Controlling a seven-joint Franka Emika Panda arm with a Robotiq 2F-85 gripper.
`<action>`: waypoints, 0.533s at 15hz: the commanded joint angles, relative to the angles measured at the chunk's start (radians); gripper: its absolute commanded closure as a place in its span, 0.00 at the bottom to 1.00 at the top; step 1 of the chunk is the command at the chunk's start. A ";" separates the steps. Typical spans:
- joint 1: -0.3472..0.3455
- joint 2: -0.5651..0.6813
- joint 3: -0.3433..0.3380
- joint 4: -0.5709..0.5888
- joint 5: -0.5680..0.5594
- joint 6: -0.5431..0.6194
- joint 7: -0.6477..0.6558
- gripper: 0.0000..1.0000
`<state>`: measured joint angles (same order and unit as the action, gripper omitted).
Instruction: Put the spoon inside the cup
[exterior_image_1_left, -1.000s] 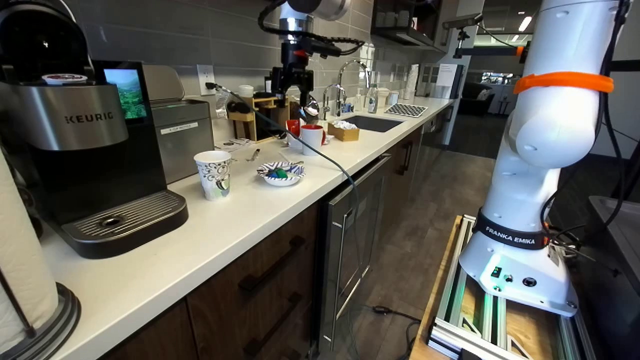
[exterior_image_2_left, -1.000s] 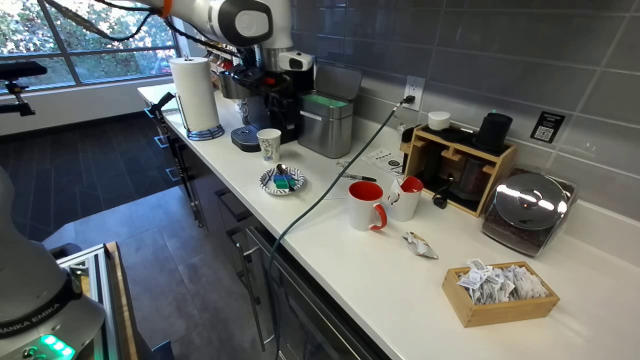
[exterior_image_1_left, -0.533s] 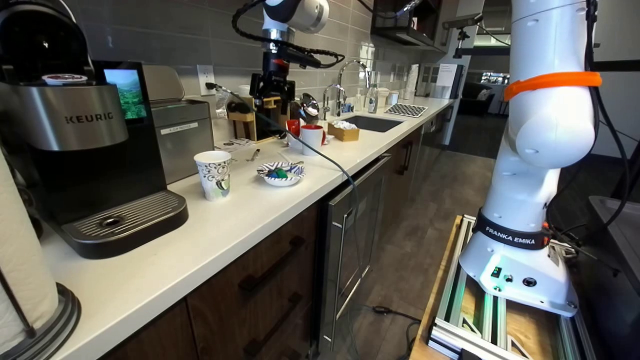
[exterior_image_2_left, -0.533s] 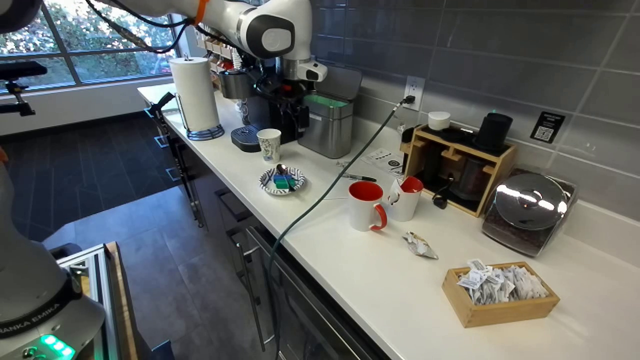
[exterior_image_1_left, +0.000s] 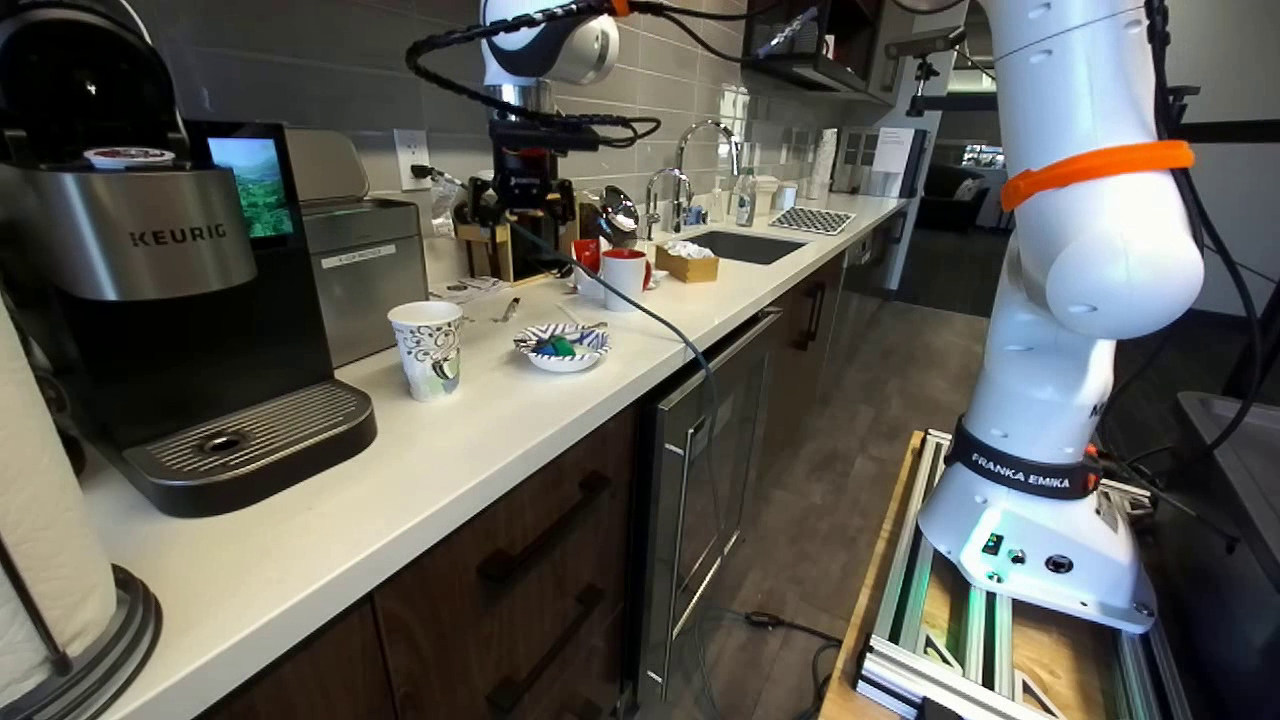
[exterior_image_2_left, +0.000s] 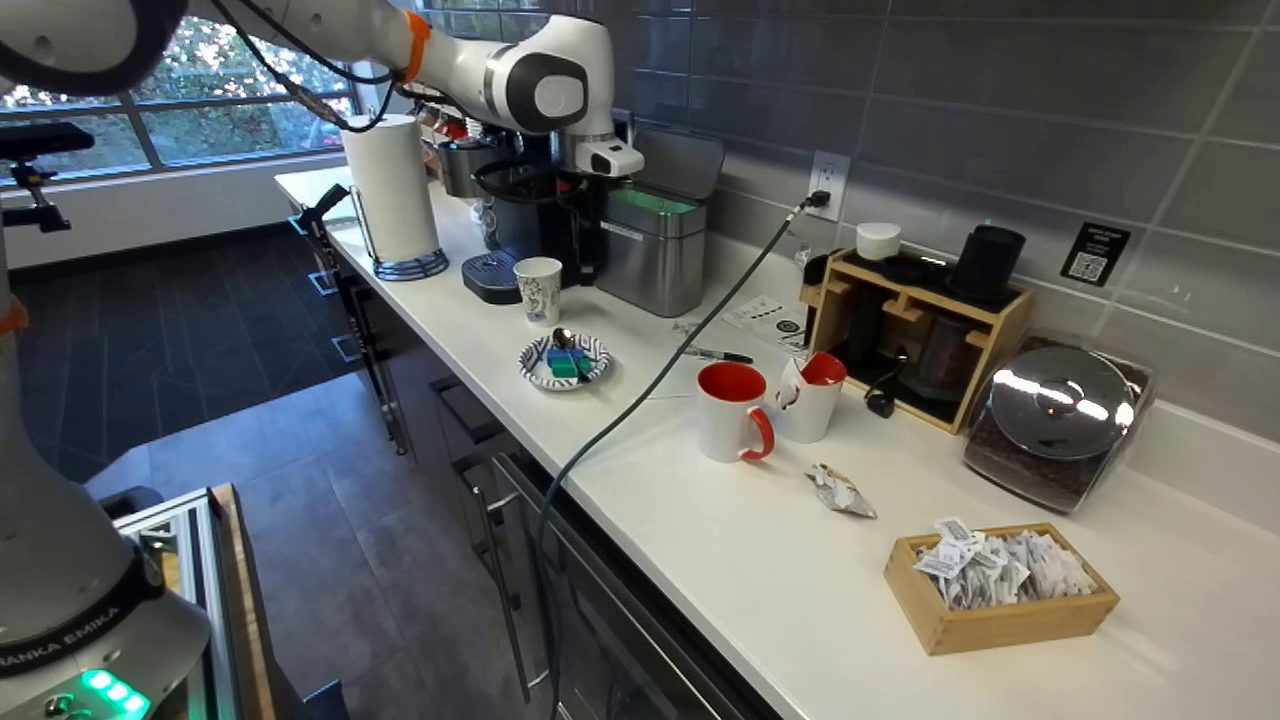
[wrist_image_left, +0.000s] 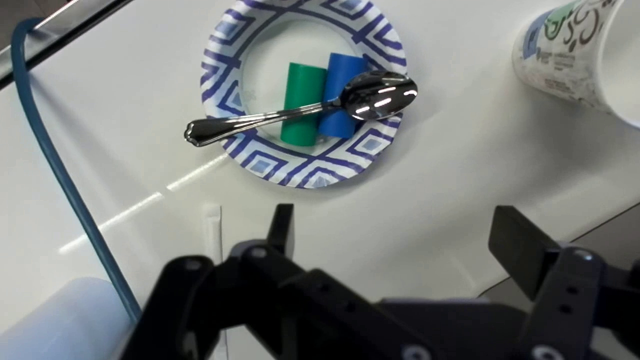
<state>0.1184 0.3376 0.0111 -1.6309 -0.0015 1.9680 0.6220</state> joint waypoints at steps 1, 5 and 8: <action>0.019 0.128 -0.043 0.131 -0.029 -0.051 0.177 0.00; 0.003 0.239 -0.083 0.241 0.000 -0.096 0.325 0.00; -0.018 0.334 -0.079 0.352 0.051 -0.176 0.389 0.00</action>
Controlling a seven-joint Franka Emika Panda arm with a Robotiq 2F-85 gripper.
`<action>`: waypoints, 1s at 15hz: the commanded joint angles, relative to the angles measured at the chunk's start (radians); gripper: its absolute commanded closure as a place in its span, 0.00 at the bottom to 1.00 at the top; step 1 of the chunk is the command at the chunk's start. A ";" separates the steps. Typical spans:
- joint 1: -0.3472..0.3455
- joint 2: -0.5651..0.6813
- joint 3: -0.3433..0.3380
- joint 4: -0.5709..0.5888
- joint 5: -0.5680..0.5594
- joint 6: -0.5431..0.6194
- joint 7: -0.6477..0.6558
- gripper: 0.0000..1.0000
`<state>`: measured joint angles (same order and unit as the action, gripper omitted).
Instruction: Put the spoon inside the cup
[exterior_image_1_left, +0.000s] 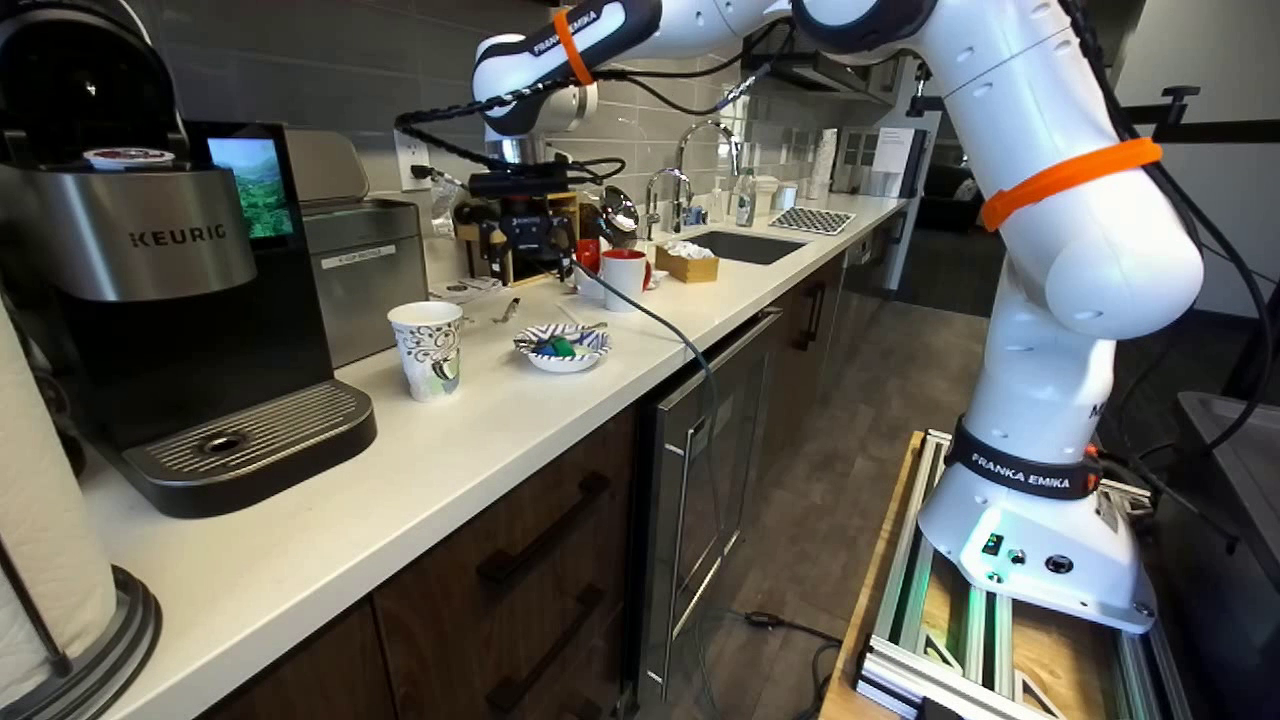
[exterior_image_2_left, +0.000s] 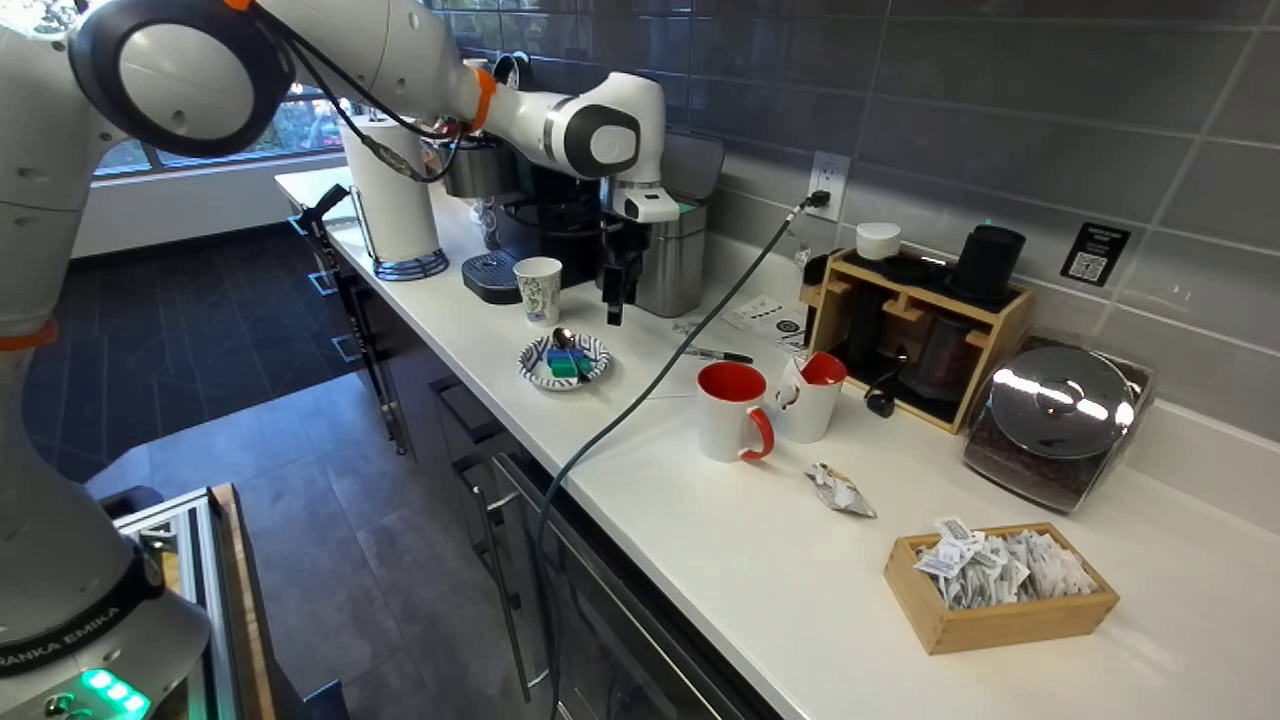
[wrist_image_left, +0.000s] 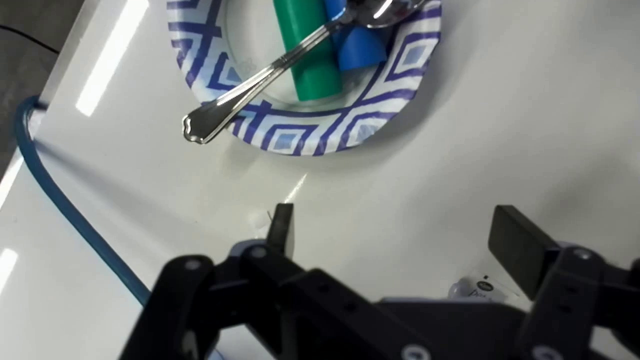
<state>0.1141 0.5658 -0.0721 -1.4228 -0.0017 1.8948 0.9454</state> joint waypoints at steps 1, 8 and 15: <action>-0.006 0.028 0.002 0.034 0.013 -0.029 0.022 0.00; -0.020 0.104 0.012 0.106 0.066 0.049 0.049 0.00; -0.038 0.189 -0.013 0.135 0.060 0.234 0.039 0.03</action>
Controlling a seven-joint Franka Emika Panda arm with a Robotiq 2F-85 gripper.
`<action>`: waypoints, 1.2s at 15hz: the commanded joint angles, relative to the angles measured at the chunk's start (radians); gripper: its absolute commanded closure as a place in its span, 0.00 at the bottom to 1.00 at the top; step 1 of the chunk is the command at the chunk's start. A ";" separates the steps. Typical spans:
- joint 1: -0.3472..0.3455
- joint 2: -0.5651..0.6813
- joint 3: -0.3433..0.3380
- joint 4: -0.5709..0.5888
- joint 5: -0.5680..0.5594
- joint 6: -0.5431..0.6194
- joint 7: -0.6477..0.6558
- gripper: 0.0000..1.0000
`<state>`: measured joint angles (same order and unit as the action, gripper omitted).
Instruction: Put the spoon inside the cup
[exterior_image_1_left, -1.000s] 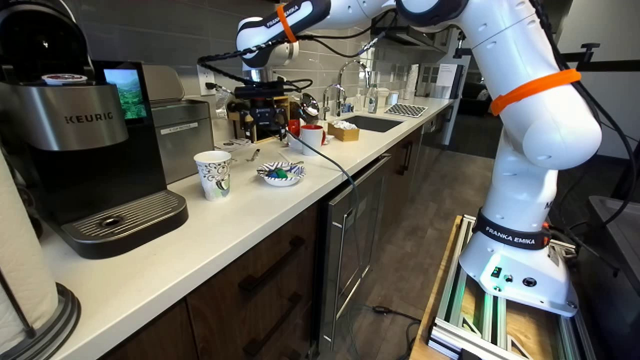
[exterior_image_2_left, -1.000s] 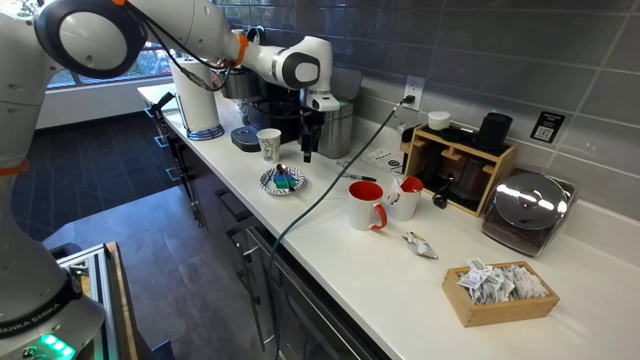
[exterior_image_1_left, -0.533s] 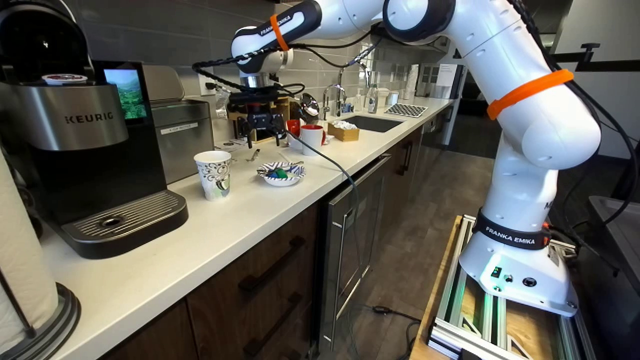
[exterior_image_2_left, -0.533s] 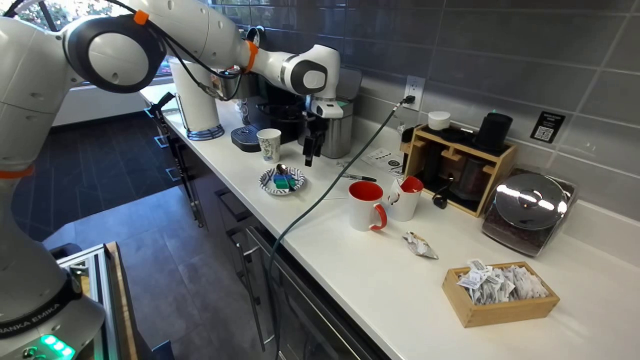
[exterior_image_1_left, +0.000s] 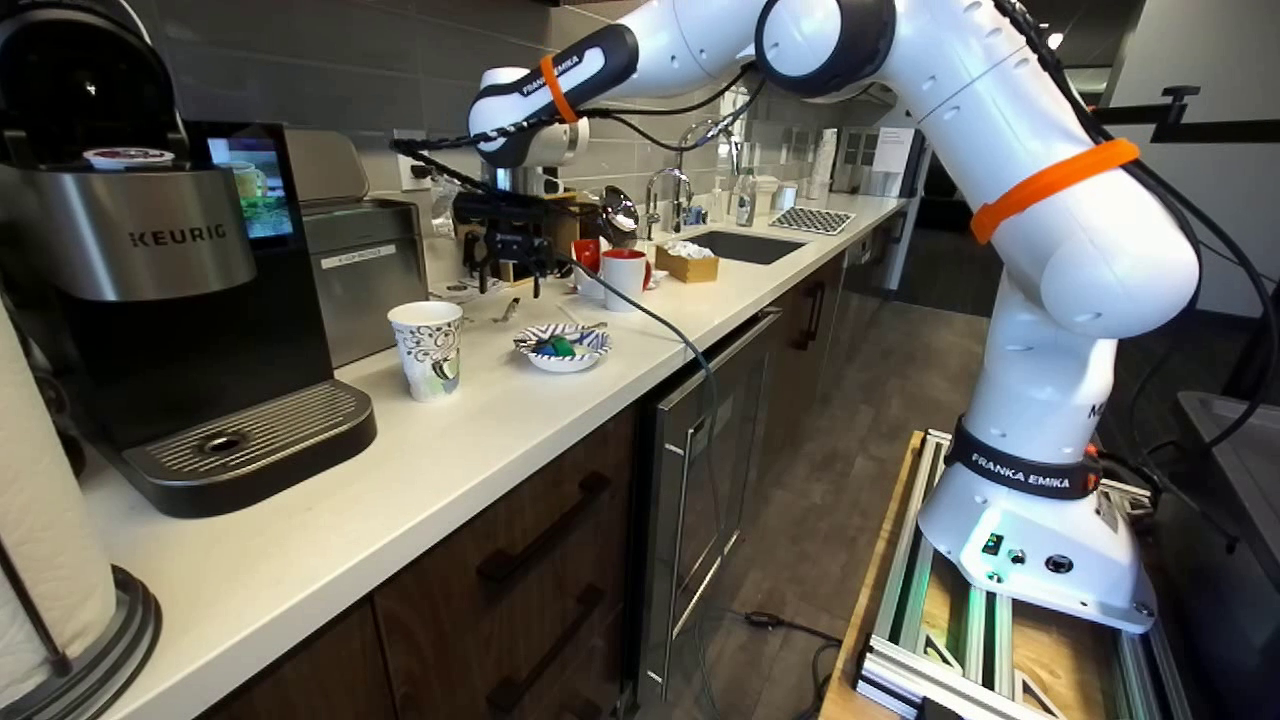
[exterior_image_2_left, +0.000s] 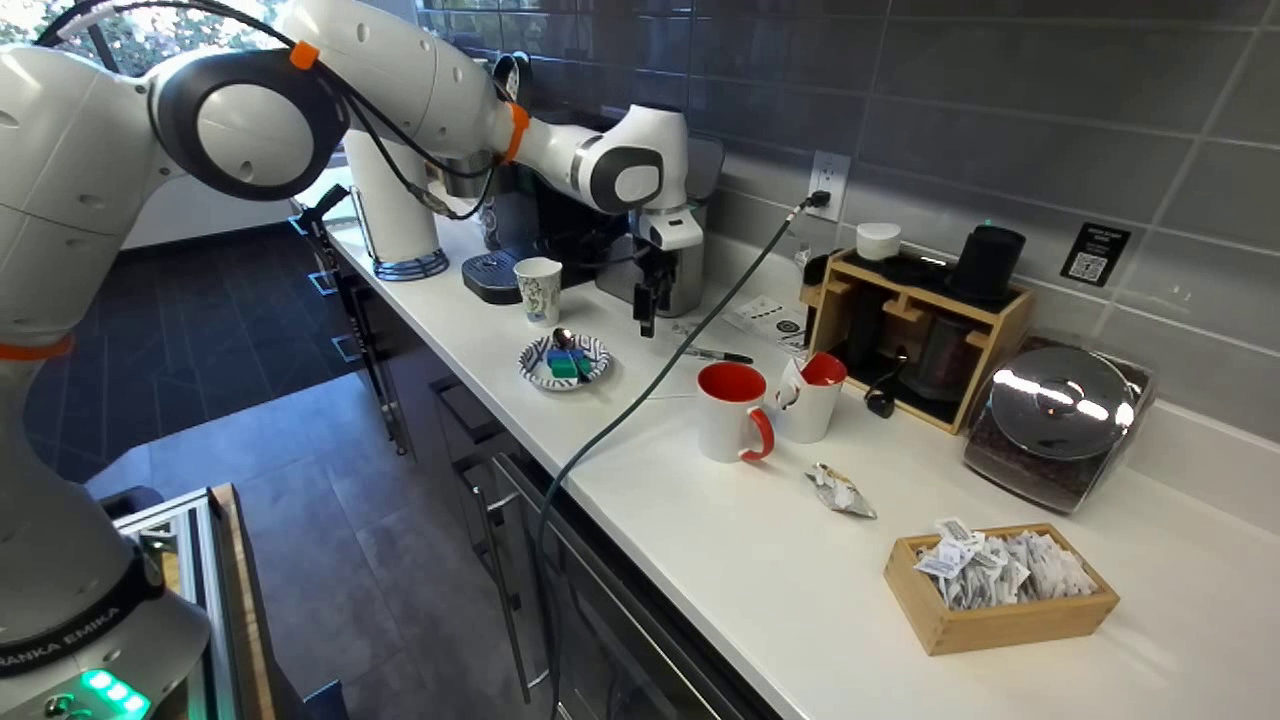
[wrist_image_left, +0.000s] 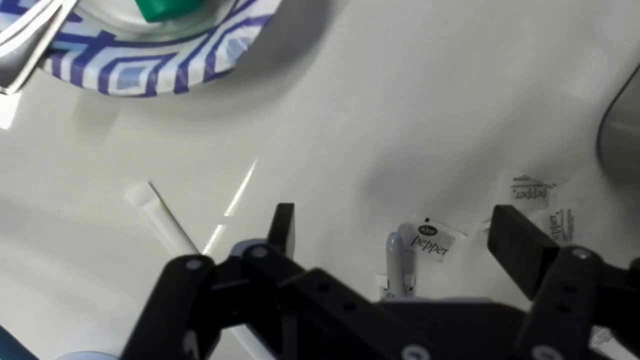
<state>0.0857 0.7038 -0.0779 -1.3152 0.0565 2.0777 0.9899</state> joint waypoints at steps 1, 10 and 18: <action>-0.011 0.065 -0.008 0.031 0.004 0.076 -0.003 0.07; -0.012 0.130 -0.032 0.080 -0.001 0.195 0.009 0.48; 0.008 0.164 -0.040 0.117 -0.012 0.170 0.014 0.53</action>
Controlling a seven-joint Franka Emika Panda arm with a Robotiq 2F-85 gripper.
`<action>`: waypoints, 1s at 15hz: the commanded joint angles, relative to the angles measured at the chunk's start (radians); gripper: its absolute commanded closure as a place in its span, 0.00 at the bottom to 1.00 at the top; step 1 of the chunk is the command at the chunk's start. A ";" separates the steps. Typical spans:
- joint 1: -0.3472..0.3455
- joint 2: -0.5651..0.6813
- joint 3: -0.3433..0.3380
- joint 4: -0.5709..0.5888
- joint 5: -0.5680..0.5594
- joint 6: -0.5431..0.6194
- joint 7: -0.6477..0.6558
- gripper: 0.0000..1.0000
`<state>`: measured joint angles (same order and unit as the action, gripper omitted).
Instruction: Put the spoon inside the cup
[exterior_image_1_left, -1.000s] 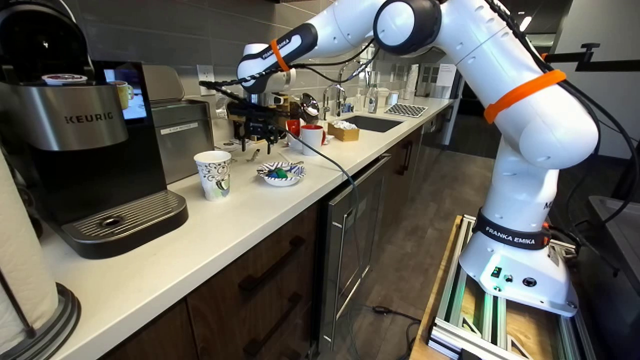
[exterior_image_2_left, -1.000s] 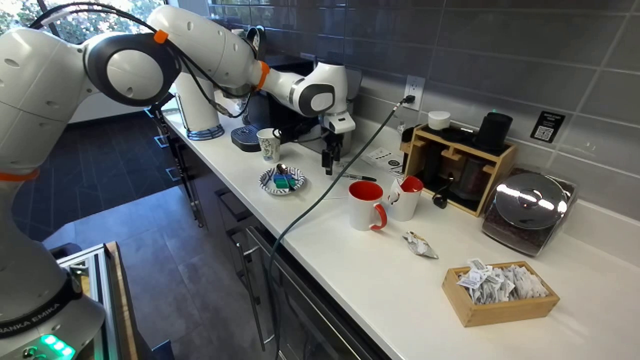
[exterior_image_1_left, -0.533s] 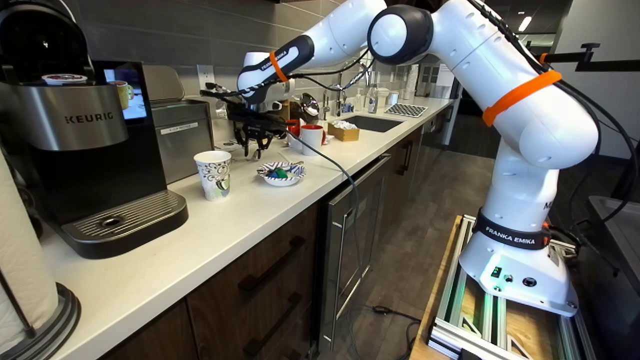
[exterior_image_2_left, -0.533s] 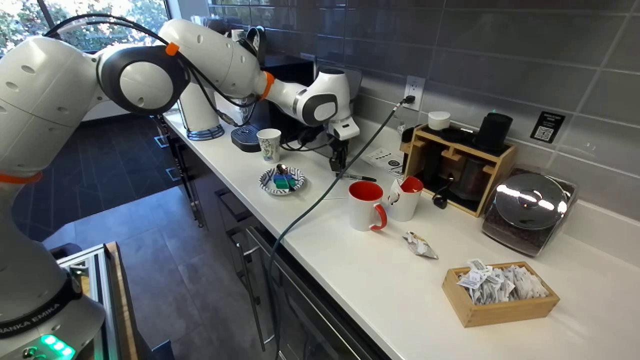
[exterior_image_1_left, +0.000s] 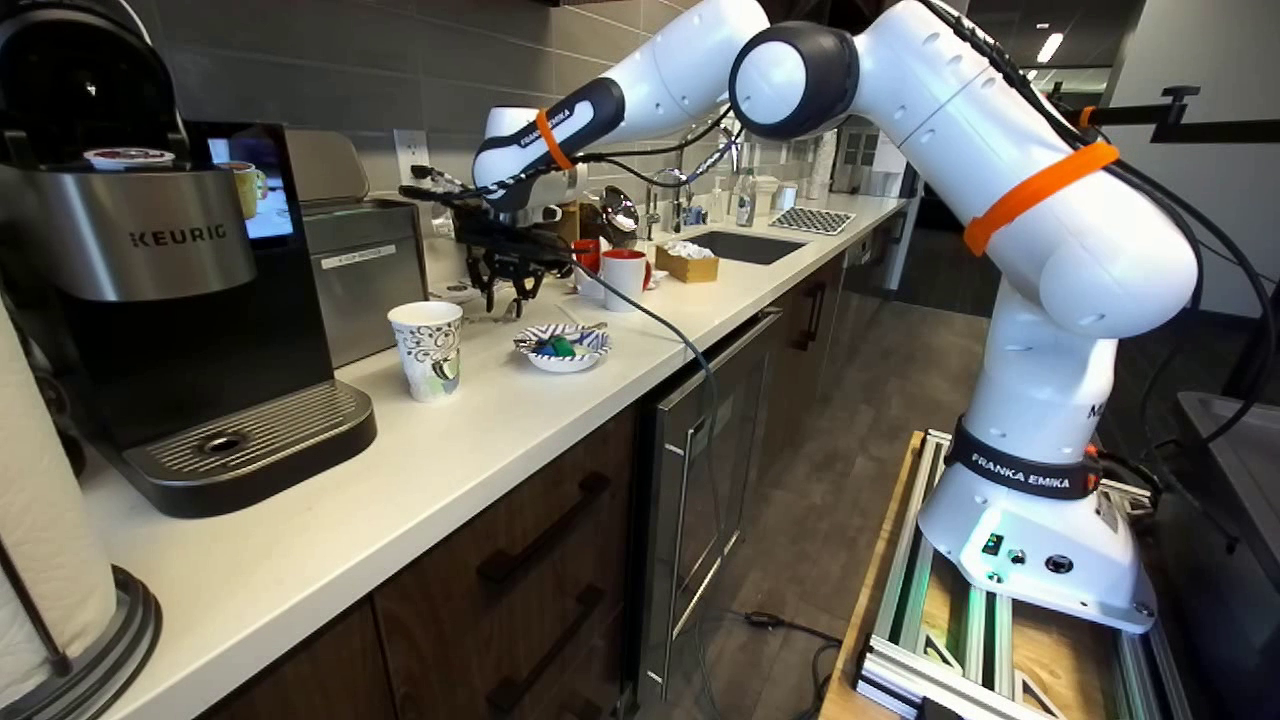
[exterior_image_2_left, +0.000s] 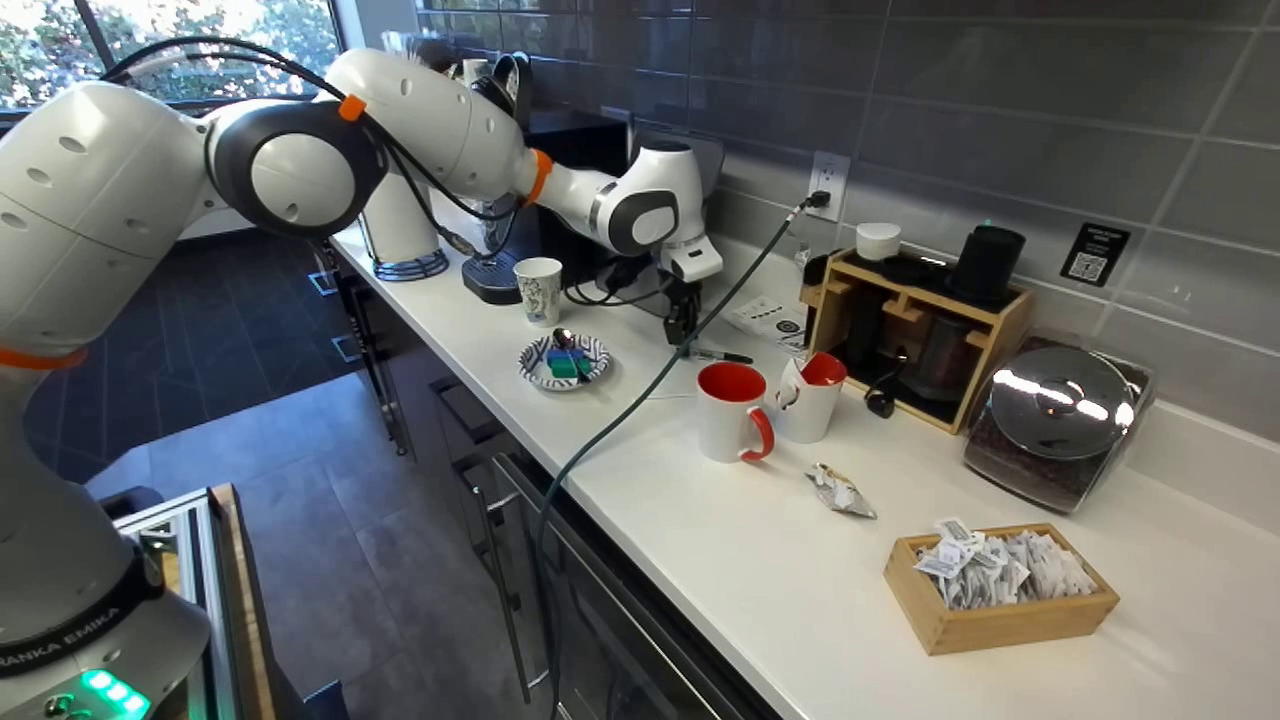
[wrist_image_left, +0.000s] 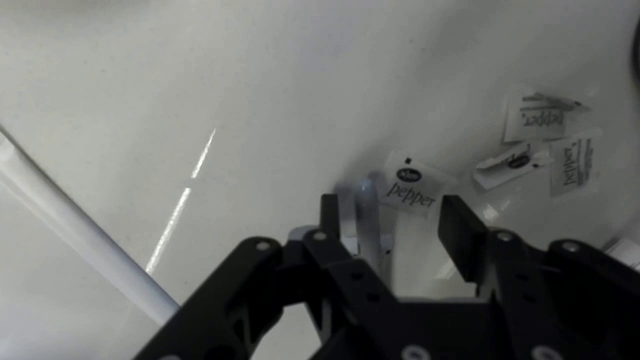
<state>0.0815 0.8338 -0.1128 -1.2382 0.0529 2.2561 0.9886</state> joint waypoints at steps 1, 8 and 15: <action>0.017 0.039 -0.006 0.044 -0.011 -0.009 0.017 0.73; 0.023 0.052 -0.030 0.072 -0.027 -0.018 0.042 0.98; -0.068 -0.081 0.069 0.009 0.114 -0.112 -0.054 0.97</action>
<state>0.0743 0.8378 -0.1173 -1.1898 0.0819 2.2290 1.0015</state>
